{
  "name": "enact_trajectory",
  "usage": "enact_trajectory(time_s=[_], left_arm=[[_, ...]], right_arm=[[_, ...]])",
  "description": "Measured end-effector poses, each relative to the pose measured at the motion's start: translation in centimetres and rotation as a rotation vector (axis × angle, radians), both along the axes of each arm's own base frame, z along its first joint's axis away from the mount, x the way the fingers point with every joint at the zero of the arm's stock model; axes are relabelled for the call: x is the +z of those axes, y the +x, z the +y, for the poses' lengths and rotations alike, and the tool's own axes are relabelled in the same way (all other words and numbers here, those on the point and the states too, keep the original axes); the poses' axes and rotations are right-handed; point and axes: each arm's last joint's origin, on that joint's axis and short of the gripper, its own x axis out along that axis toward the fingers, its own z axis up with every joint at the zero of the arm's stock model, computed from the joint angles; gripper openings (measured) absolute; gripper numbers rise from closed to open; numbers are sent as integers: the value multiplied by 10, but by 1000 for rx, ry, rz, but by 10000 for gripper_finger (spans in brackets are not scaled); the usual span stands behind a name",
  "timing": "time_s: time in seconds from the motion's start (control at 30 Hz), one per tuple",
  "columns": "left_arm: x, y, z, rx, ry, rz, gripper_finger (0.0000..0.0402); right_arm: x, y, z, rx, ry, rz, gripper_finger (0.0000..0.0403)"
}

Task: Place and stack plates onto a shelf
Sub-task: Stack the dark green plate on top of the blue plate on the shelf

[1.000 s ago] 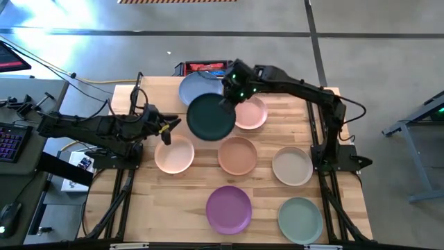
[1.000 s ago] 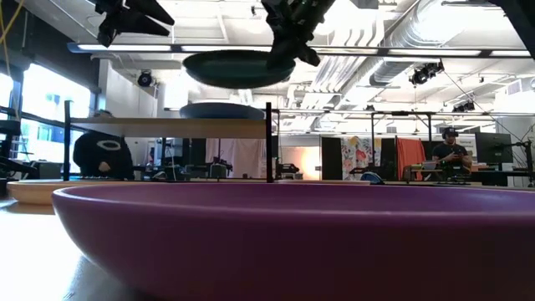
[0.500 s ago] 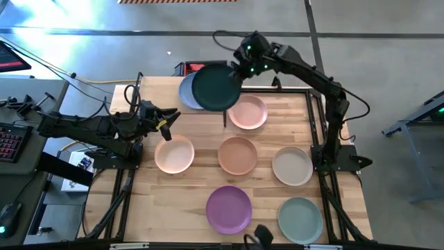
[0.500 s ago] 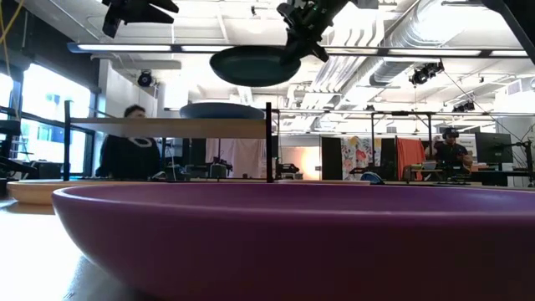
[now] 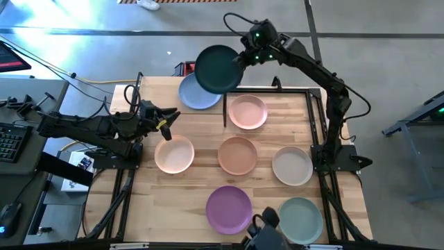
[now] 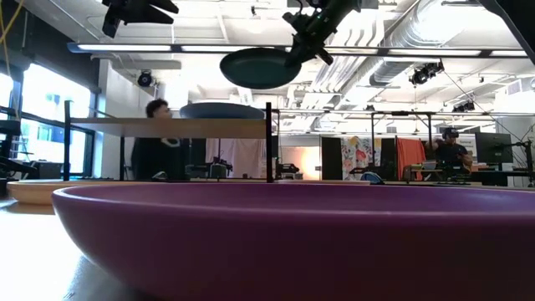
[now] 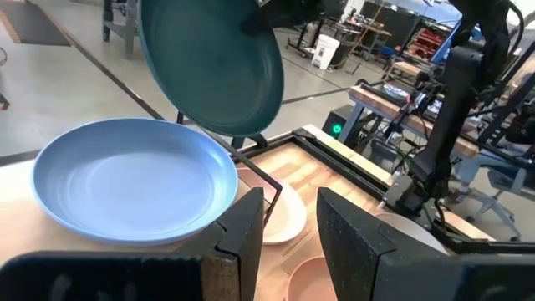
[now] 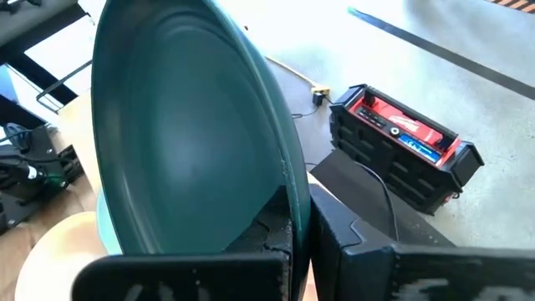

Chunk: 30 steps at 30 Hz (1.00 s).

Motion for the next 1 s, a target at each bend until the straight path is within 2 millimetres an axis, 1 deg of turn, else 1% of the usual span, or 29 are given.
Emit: enact_trajectory(time_s=[0.13,0.23,0.4,0.63,0.73,0.93,1.0], left_arm=[[0,0,0,10,8,4,104],[0,0,0,16,10,3,104],[-1,-1,0,16,12,14,104],[-2,-1,0,17,14,23,104],[-2,-1,1,20,16,26,104],[-3,-1,1,21,17,37,104],[-4,-1,1,21,20,54,104]], right_arm=[[-3,1,-3,-1,5,2,0],[-10,6,-5,7,45,-1,0],[-20,12,-10,-34,112,-15,0],[-19,23,-7,-119,204,-113,0],[-25,36,-2,-147,217,-134,0],[-47,66,11,-164,265,-135,0],[-51,73,14,-187,264,-138,0]])
